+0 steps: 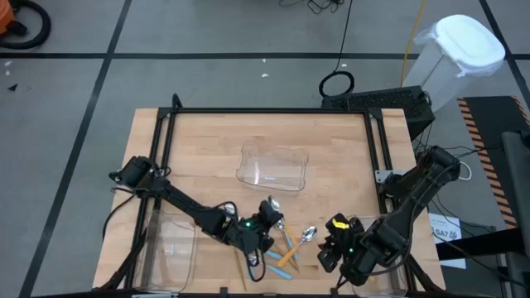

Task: Sort silverware by color (type)
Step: Put the yellow spoon into the bottom right transparent bin

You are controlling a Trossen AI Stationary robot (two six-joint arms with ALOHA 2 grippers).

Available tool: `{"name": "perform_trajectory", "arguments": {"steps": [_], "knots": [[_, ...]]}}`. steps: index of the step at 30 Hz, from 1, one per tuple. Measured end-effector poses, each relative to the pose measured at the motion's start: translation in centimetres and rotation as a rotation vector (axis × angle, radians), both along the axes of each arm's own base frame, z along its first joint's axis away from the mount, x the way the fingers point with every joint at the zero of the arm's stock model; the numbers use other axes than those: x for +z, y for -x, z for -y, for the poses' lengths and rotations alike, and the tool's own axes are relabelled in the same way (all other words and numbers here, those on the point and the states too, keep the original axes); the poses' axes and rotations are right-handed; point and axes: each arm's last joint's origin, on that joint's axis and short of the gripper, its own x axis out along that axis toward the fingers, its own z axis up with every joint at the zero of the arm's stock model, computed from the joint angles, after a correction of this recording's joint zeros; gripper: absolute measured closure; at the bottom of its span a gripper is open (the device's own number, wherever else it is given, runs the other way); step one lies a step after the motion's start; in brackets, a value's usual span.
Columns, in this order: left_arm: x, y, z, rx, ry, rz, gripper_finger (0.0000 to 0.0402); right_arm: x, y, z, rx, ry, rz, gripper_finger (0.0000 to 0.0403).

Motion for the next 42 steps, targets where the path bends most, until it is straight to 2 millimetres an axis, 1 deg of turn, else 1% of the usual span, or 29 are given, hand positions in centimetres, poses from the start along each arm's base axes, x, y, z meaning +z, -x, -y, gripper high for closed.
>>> {"name": "perform_trajectory", "arguments": {"steps": [3,6,11,16,19,25,31,42], "knots": [[-0.1,0.1,0.1,-0.032,-0.070,-0.034,0.0376,1.2,-0.5,0.9,-0.062,-0.010,-0.001,0.0247],[0.0,0.1,0.1,-0.054,-0.133,-0.056,0.0376,1.3,-1.1,1.9,-0.124,0.040,-0.011,0.0247],[0.0,-0.1,-0.4,-0.025,-0.207,-0.072,0.0376,0.1,-3.6,3.3,-0.137,0.089,-0.051,0.0248],[0.1,-0.1,-1.0,0.077,-0.254,-0.058,0.0376,-1.3,-6.9,3.8,-0.074,0.145,0.006,0.0248],[0.0,0.0,-1.0,0.097,-0.273,-0.067,0.0376,-2.0,-8.2,4.1,-0.070,0.209,0.038,0.0248],[0.0,-0.1,-1.2,0.098,-0.285,-0.074,0.0376,-3.0,-9.3,4.6,-0.079,0.258,0.028,0.0248],[0.0,-0.4,-2.1,0.125,-0.271,-0.072,0.0376,-3.1,-9.9,4.9,-0.059,0.273,0.040,0.0248],[0.0,-0.4,-2.1,0.129,-0.257,-0.068,0.0376,-4.6,-11.3,6.2,-0.035,0.348,-0.019,0.0248]]}}
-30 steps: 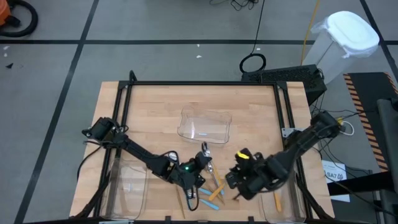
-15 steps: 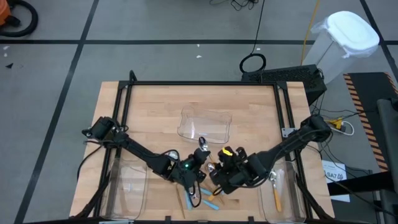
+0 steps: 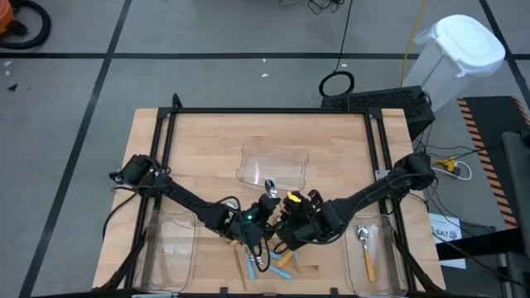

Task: Sort silverware by color (type)
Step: Put the yellow spoon into the bottom right transparent bin

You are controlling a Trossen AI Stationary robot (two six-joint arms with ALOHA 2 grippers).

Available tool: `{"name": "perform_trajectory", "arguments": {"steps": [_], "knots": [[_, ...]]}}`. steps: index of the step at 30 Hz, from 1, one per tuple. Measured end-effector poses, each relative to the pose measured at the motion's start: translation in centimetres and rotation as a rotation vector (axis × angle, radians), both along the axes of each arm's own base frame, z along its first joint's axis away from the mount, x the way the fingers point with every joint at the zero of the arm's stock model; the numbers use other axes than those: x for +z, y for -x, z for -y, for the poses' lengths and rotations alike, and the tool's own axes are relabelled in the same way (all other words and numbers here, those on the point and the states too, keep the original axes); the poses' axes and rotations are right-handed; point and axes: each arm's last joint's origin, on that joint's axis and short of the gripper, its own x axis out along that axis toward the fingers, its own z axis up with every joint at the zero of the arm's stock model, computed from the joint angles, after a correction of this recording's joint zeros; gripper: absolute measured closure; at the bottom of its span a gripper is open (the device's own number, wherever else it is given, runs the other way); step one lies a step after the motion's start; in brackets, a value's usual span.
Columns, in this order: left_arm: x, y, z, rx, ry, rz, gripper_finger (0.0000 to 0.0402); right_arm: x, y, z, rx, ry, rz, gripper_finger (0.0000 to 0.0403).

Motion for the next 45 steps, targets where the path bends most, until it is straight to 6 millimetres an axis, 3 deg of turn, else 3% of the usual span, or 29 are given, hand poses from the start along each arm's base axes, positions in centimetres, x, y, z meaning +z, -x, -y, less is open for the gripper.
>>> {"name": "perform_trajectory", "arguments": {"steps": [6,15,27,32,41,45], "knots": [[0.0,0.0,0.0,0.005,0.012,0.007,0.0376,0.0,-0.2,0.3,0.010,-0.010,-0.012,0.0262],[-0.1,0.0,0.0,0.005,0.013,0.007,0.0376,-0.2,-0.1,0.5,0.037,-0.044,-0.062,0.0367],[-0.1,-0.1,0.1,-0.010,0.093,0.037,0.0366,-0.2,0.1,0.5,0.049,-0.046,-0.093,0.0380],[-0.1,-0.3,-0.2,0.021,0.173,0.085,0.0319,-0.4,0.5,0.6,0.041,-0.035,-0.129,0.0382],[-0.1,-0.3,-0.2,0.059,0.336,0.168,0.0195,-0.2,1.7,0.2,0.020,-0.030,-0.185,0.0382],[0.1,0.0,0.1,0.087,0.417,0.219,0.0164,0.8,2.3,-0.8,0.013,-0.079,-0.200,0.0383]]}}
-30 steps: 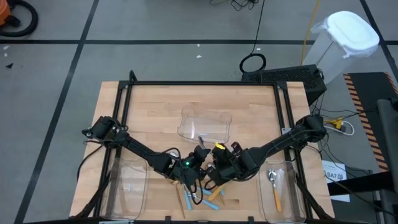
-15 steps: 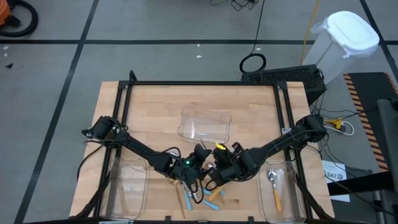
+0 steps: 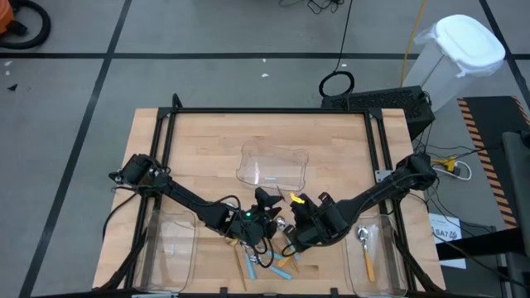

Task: Sort silverware by color (type)
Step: Put the yellow spoon into the bottom right transparent bin

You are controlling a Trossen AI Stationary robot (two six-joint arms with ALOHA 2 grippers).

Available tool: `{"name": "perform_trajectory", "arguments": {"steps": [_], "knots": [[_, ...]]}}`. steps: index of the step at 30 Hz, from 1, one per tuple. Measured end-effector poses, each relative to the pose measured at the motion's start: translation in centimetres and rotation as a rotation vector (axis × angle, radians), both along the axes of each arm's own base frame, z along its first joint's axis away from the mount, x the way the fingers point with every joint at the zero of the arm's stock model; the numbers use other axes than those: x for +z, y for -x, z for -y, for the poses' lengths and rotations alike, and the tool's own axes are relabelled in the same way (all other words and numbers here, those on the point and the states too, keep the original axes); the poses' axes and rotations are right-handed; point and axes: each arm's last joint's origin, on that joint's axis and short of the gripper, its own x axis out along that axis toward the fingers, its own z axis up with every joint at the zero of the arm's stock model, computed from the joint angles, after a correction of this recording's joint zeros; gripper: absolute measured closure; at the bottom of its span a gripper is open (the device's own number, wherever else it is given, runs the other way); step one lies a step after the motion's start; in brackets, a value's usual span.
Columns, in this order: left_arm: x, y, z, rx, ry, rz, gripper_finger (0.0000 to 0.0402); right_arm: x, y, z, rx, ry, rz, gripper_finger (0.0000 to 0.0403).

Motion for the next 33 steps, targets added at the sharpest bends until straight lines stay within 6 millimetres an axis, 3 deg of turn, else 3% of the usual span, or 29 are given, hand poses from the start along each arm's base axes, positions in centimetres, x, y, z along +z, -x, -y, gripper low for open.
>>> {"name": "perform_trajectory", "arguments": {"steps": [7,11,15,23,33], "knots": [[3.0,1.5,0.9,-0.012,0.101,0.093,0.0158,3.2,2.0,-2.8,-0.013,-0.039,0.022,0.0383],[5.3,2.7,1.1,-0.011,0.180,0.142,0.0158,4.5,3.9,-4.3,-0.044,-0.099,-0.034,0.0383],[6.2,3.9,0.8,0.004,0.273,0.130,0.0158,5.8,5.8,-5.8,-0.079,-0.172,-0.096,0.0383],[5.2,4.6,-0.3,0.058,0.390,0.023,0.0158,8.0,9.5,-8.6,-0.154,-0.296,-0.154,0.0383],[4.7,5.0,-0.1,0.067,0.484,-0.024,0.0158,7.3,13.7,-12.2,-0.313,-0.423,-0.333,0.0383]]}}
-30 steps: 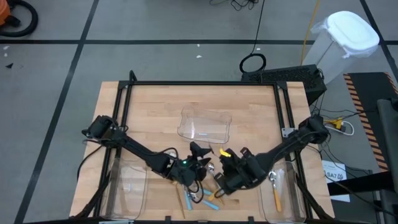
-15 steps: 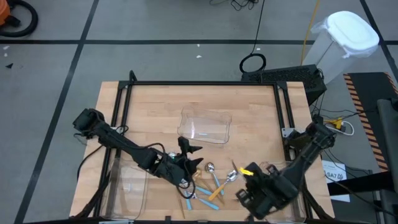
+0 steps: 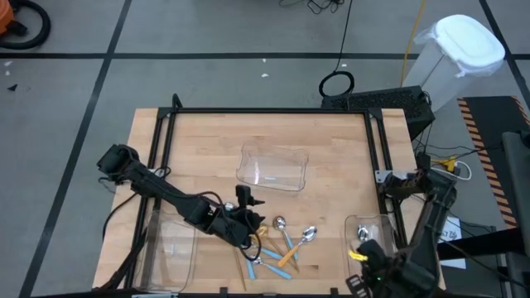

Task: Sort silverware by color (type)
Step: Put the yellow spoon into the bottom right transparent bin

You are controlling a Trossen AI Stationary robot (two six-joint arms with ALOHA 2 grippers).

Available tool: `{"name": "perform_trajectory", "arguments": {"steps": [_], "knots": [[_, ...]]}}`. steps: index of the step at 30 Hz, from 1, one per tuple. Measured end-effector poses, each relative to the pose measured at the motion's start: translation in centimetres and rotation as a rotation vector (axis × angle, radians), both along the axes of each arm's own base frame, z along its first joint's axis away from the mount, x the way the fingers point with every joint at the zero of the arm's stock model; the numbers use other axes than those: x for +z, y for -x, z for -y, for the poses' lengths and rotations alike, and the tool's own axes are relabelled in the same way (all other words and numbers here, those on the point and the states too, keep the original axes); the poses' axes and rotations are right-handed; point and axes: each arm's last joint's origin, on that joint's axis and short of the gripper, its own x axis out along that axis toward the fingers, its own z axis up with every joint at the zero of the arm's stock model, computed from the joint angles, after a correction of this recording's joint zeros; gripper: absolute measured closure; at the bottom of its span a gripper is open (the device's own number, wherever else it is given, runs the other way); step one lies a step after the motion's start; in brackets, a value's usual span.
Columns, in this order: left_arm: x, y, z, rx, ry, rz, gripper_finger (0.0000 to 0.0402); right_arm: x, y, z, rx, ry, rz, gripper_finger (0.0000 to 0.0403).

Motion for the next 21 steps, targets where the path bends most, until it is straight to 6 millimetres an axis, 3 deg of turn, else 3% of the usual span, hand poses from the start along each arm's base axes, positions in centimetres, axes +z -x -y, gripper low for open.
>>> {"name": "perform_trajectory", "arguments": {"steps": [6,11,21], "knots": [[0.0,0.2,0.4,-0.017,0.013,-0.001,0.0158,-2.4,0.9,-1.1,-0.028,0.067,-0.066,0.0383],[0.0,0.2,0.5,-0.021,0.014,-0.001,0.0158,-5.1,0.8,-0.9,-0.044,0.127,-0.193,0.0383],[0.0,0.2,0.5,-0.022,0.014,0.000,0.0158,-8.2,-0.1,-0.2,-0.091,0.216,-0.278,0.0383]]}}
